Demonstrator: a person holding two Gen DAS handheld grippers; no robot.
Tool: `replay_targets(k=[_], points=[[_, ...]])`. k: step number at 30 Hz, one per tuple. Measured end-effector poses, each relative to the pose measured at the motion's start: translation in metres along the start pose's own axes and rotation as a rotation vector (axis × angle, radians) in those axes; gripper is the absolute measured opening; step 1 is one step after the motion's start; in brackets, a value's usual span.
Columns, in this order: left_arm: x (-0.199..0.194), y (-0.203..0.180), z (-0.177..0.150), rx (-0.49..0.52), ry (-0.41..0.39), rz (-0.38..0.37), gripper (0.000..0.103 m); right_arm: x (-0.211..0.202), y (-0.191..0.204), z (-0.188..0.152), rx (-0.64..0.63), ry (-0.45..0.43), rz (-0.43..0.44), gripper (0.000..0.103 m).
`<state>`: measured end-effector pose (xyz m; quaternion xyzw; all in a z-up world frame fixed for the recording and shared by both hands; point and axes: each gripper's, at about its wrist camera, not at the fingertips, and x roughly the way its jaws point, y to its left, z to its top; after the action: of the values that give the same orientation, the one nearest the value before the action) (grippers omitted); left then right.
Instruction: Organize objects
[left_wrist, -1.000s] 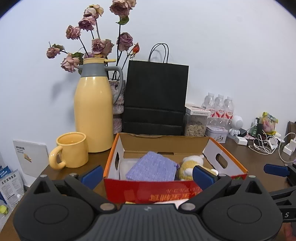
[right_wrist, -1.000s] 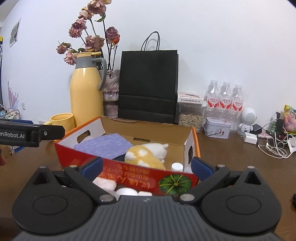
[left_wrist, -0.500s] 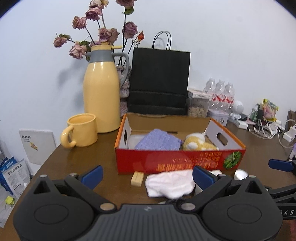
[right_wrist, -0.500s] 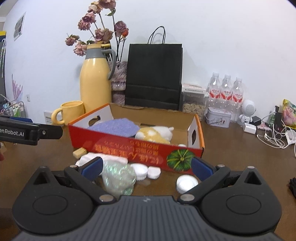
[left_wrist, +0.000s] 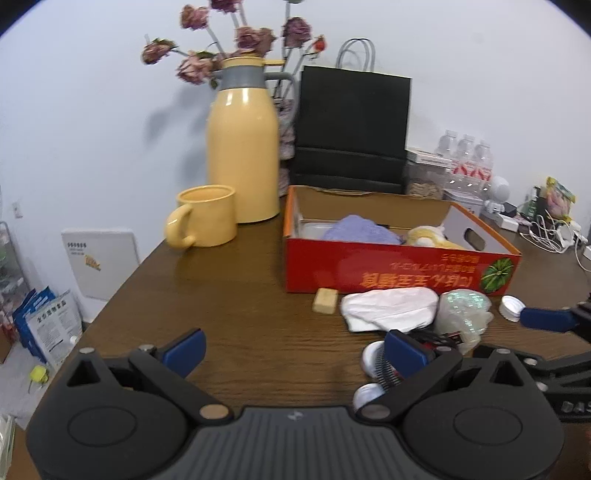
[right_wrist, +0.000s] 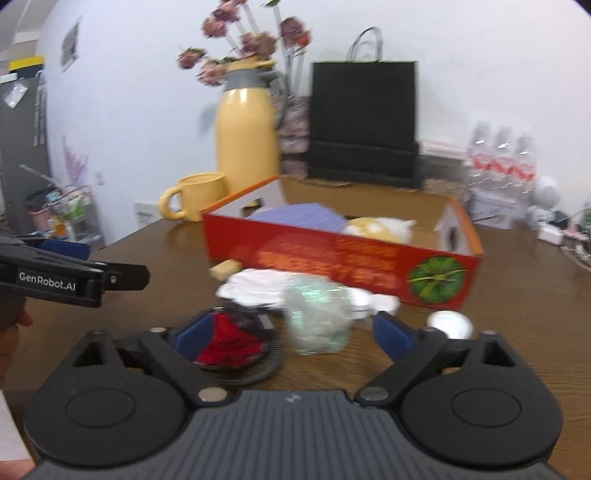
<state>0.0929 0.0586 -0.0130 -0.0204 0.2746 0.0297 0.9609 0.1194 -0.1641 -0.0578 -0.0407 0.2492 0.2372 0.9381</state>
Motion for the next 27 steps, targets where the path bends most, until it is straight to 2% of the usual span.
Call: replay_targets(k=[1, 3, 5, 8, 10, 12, 18, 20, 27], points=[[-0.001, 0.004, -0.001, -0.007, 0.002, 0.006, 0.103, 0.006, 0.003, 0.001, 0.001, 0.01, 0.016, 0.076], [-0.002, 0.011, -0.003, -0.018, 0.001, 0.01, 0.103, 0.017, 0.007, 0.004, 0.018, 0.033, 0.04, 0.07], [-0.002, 0.018, -0.005, -0.027, 0.004, 0.012, 0.103, 0.028, 0.009, 0.006, 0.042, 0.051, 0.062, 0.058], [-0.002, 0.025, -0.008, -0.033, 0.008, 0.018, 0.103, 0.041, 0.006, 0.01, 0.093, 0.075, 0.071, 0.047], [0.0, 0.03, -0.01, -0.045, 0.014, 0.015, 0.103, 0.049, 0.0, 0.01, 0.138, 0.091, 0.079, 0.045], [0.001, 0.033, -0.011, -0.055, 0.018, 0.011, 0.103, 0.051, -0.004, 0.01, 0.171, 0.098, 0.105, 0.039], [0.005, 0.033, -0.014, -0.071, 0.037, 0.0, 0.103, 0.046, -0.006, 0.009, 0.175, 0.095, 0.118, 0.032], [0.006, 0.031, -0.014, -0.069, 0.04, -0.002, 0.103, 0.043, -0.008, 0.01, 0.182, 0.08, 0.129, 0.027], [0.005, 0.026, -0.013, -0.063, 0.043, -0.01, 0.103, 0.019, -0.018, 0.017, 0.22, 0.001, 0.147, 0.023]])
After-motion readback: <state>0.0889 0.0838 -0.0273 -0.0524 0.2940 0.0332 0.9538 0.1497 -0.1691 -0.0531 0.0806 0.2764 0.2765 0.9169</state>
